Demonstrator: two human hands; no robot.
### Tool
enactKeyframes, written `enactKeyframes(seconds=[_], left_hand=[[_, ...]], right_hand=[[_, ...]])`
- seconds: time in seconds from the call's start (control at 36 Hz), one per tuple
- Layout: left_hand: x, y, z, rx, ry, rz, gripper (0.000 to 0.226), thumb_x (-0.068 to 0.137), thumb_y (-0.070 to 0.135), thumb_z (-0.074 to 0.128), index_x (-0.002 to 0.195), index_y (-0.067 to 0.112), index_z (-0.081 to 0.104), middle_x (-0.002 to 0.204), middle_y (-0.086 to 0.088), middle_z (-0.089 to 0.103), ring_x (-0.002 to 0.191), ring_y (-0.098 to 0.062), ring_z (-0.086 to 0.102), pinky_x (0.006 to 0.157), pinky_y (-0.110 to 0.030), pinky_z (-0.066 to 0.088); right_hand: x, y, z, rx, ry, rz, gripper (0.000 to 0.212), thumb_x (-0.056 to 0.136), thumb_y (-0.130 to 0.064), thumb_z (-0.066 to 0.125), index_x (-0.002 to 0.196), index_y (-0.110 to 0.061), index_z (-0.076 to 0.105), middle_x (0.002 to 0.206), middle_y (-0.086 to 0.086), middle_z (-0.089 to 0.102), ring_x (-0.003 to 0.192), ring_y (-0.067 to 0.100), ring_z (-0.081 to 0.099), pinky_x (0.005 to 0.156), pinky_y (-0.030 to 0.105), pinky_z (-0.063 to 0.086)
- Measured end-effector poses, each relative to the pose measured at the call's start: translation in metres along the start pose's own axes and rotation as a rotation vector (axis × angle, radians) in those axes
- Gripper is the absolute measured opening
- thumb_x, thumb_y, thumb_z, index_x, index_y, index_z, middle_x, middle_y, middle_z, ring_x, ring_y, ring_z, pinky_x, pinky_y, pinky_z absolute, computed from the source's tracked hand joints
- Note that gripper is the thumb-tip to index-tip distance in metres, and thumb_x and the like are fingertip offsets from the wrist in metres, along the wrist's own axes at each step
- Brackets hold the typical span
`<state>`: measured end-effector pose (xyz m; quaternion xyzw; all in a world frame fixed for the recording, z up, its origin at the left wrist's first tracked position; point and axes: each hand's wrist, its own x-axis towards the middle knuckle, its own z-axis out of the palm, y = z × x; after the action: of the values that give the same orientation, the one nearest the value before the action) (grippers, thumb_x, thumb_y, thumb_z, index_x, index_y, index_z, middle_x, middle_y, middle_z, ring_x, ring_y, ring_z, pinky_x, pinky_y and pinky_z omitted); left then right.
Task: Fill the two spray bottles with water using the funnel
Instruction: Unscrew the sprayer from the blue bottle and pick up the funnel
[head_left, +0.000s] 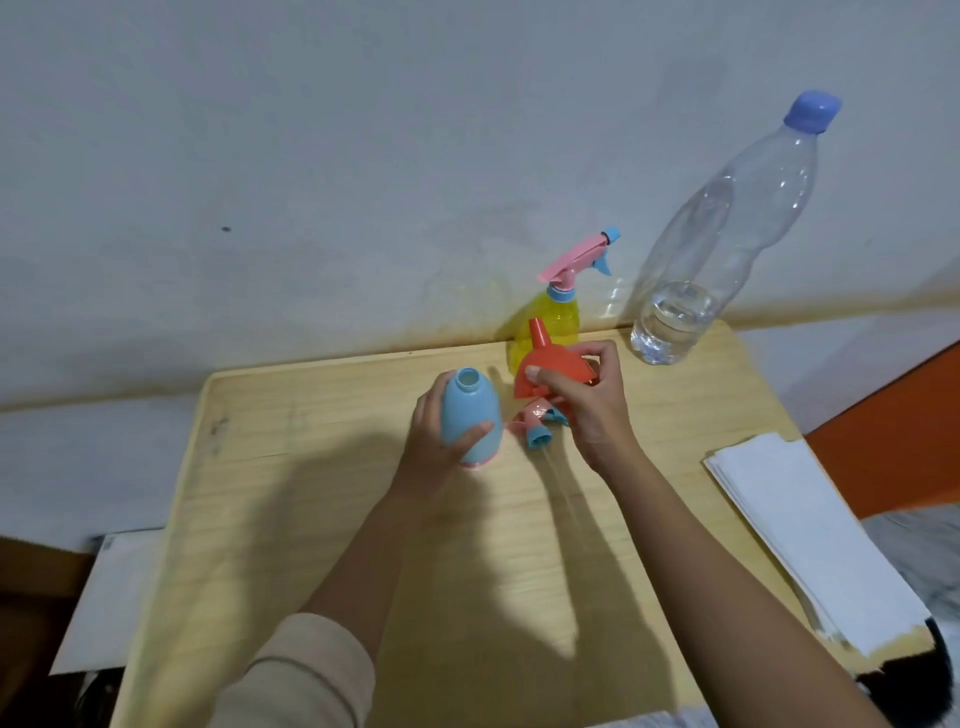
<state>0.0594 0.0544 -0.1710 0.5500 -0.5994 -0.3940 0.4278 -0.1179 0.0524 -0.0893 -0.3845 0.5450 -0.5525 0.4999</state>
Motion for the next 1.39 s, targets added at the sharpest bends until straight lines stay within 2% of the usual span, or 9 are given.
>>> enactKeyframes(seconds=[0.08, 0.25, 0.39, 0.56, 0.72, 0.92, 1.06, 1.25, 1.39], left_hand=[[0.000, -0.006, 0.000, -0.039, 0.003, -0.041, 0.073, 0.067, 0.050, 0.070, 0.132, 0.029, 0.043, 0.129, 0.004, 0.051, 0.120, -0.017, 0.048, 0.102, -0.046, 0.043], [-0.001, -0.011, 0.002, -0.072, 0.000, -0.055, 0.074, 0.070, 0.050, 0.070, 0.135, 0.034, 0.039, 0.135, 0.007, 0.048, 0.124, -0.017, 0.046, 0.103, -0.049, 0.042], [-0.003, -0.010, -0.001, -0.078, -0.023, -0.044, 0.072, 0.072, 0.049, 0.069, 0.136, 0.035, 0.038, 0.134, 0.009, 0.046, 0.123, -0.016, 0.046, 0.101, -0.048, 0.044], [-0.004, -0.010, -0.003, -0.087, -0.048, -0.042, 0.070, 0.075, 0.049, 0.069, 0.136, 0.042, 0.035, 0.133, 0.011, 0.046, 0.123, -0.016, 0.047, 0.100, -0.047, 0.046], [-0.005, -0.008, -0.004, -0.077, -0.038, -0.022, 0.063, 0.075, 0.047, 0.068, 0.130, 0.047, 0.038, 0.125, 0.015, 0.047, 0.121, -0.012, 0.046, 0.102, -0.044, 0.044], [-0.008, 0.000, 0.000, -0.085, 0.060, -0.024, 0.066, 0.068, 0.050, 0.069, 0.125, 0.021, 0.050, 0.113, 0.003, 0.040, 0.117, -0.015, 0.044, 0.103, -0.031, 0.041], [-0.009, 0.005, 0.000, -0.082, 0.100, 0.011, 0.079, 0.064, 0.054, 0.064, 0.130, 0.013, 0.047, 0.118, -0.002, 0.045, 0.105, 0.000, 0.043, 0.090, -0.004, 0.034], [-0.013, 0.009, 0.004, -0.206, 0.158, -0.058, 0.072, 0.063, 0.037, 0.075, 0.126, 0.016, 0.048, 0.115, -0.002, 0.060, 0.103, -0.003, 0.058, 0.083, -0.021, 0.050], [-0.014, 0.012, 0.009, -0.159, 0.230, -0.119, 0.065, 0.063, 0.032, 0.077, 0.118, 0.011, 0.051, 0.105, 0.004, 0.060, 0.098, -0.010, 0.061, 0.085, -0.038, 0.053]], right_hand=[[-0.003, -0.012, 0.011, -0.102, -0.043, -0.056, 0.060, 0.055, -0.021, 0.085, 0.097, -0.019, 0.044, 0.099, 0.004, 0.050, 0.086, 0.016, 0.057, 0.069, 0.029, 0.053], [-0.006, -0.021, 0.025, -0.352, -0.104, -0.173, 0.066, 0.050, -0.034, 0.081, 0.098, -0.016, 0.040, 0.090, -0.008, 0.047, 0.080, 0.005, 0.051, 0.069, 0.025, 0.047], [-0.007, -0.021, 0.028, -0.409, -0.114, -0.266, 0.057, 0.058, -0.036, 0.081, 0.101, -0.019, 0.048, 0.096, -0.003, 0.059, 0.094, 0.017, 0.059, 0.083, 0.036, 0.054], [-0.004, -0.031, 0.031, -0.676, -0.194, -0.435, 0.058, 0.066, -0.053, 0.073, 0.114, -0.029, 0.050, 0.112, -0.002, 0.053, 0.103, 0.011, 0.049, 0.076, 0.013, 0.042], [0.002, -0.048, 0.038, -0.967, -0.294, -0.487, 0.073, 0.074, -0.059, 0.067, 0.137, -0.032, 0.042, 0.116, -0.001, 0.051, 0.112, 0.019, 0.045, 0.096, 0.032, 0.038], [0.003, -0.047, 0.066, -1.346, -0.392, -0.581, 0.079, 0.084, -0.068, 0.039, 0.148, -0.026, 0.021, 0.138, 0.003, 0.042, 0.121, 0.025, 0.040, 0.098, 0.038, 0.035], [0.002, -0.036, 0.079, -1.341, -0.386, -0.645, 0.070, 0.089, -0.062, 0.041, 0.144, -0.019, 0.033, 0.141, 0.006, 0.040, 0.127, 0.027, 0.039, 0.102, 0.038, 0.033], [0.002, -0.035, 0.077, -1.200, -0.346, -0.633, 0.064, 0.085, -0.058, 0.053, 0.136, -0.020, 0.046, 0.132, 0.003, 0.049, 0.120, 0.023, 0.045, 0.098, 0.033, 0.035], [0.003, -0.034, 0.074, -1.173, -0.349, -0.625, 0.067, 0.084, -0.062, 0.050, 0.136, -0.019, 0.045, 0.135, 0.003, 0.048, 0.129, 0.022, 0.040, 0.115, 0.042, 0.018]])
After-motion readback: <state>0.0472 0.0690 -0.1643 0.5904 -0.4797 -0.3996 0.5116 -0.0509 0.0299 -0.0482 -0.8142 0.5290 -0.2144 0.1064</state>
